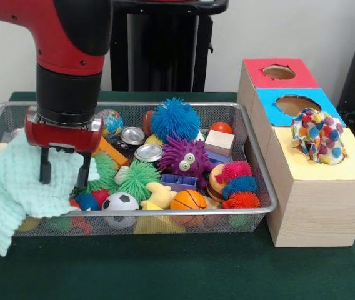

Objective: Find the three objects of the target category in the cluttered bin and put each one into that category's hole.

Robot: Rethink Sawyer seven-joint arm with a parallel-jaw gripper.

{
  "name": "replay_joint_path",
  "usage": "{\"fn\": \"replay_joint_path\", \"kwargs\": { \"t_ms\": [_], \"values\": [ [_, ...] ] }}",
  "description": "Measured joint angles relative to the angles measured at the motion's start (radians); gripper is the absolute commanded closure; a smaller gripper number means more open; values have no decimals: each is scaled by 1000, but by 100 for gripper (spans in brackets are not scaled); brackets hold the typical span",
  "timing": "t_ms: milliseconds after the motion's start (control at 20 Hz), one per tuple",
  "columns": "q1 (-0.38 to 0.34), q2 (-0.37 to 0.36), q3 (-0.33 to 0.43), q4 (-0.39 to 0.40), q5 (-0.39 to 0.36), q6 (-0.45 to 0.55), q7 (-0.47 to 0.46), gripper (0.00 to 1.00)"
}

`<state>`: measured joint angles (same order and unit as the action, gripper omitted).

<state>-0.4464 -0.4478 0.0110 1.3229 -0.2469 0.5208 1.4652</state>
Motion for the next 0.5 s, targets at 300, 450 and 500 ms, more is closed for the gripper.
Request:
{"fn": "replay_joint_path", "kwargs": {
  "t_ms": [300,450,500],
  "values": [
    [1,0,1,7,12,0,0,0],
    [1,0,5,11,34,0,0,0],
    [1,0,6,12,38,0,0,0]
  ]
}}
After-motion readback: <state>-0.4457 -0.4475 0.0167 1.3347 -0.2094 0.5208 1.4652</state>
